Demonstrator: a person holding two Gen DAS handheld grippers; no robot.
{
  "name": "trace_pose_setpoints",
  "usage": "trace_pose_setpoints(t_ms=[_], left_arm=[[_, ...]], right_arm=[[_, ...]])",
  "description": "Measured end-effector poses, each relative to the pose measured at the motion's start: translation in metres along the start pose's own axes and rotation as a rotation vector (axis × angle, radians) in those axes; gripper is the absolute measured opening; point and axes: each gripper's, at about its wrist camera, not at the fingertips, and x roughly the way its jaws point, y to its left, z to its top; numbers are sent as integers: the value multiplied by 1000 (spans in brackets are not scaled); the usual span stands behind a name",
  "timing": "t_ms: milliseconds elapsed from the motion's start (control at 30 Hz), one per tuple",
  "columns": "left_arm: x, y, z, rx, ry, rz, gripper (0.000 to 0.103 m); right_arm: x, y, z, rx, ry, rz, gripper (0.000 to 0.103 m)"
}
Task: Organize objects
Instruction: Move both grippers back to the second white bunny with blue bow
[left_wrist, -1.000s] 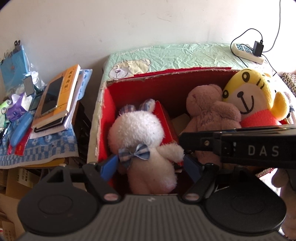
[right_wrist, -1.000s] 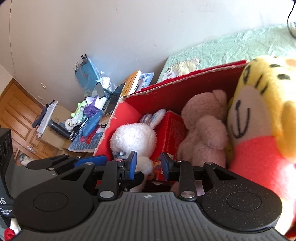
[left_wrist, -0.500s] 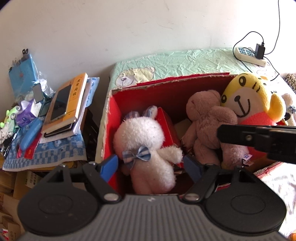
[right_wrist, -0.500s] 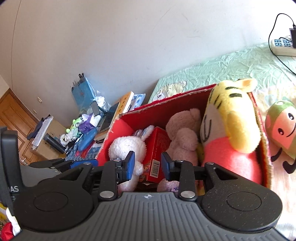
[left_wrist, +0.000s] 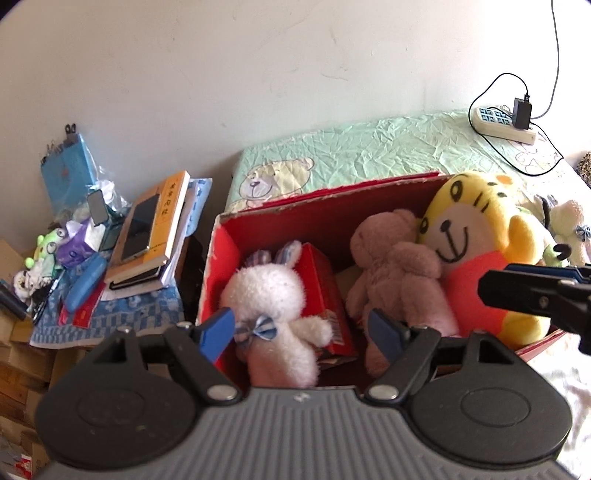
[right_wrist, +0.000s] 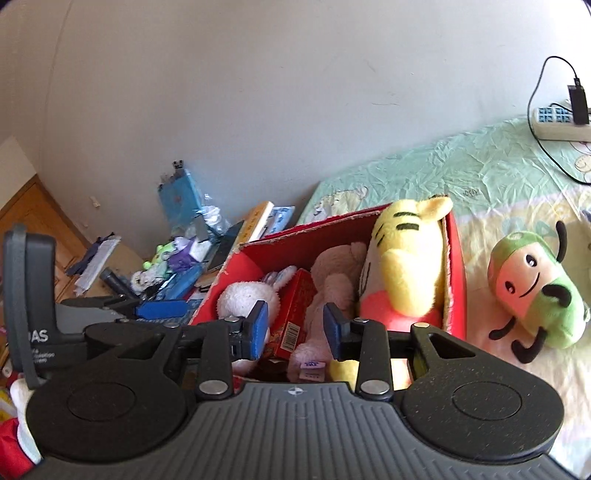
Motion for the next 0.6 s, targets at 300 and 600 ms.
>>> trace_pose_setpoints(t_ms=[300, 600], left_arm=[[-27, -59, 14, -58, 5, 49, 81], [-52, -138, 24, -61, -20, 23, 83]], right_arm=[[-46, -50, 7, -51, 41, 60, 40], [-97, -110, 5, -23, 53, 35, 40]])
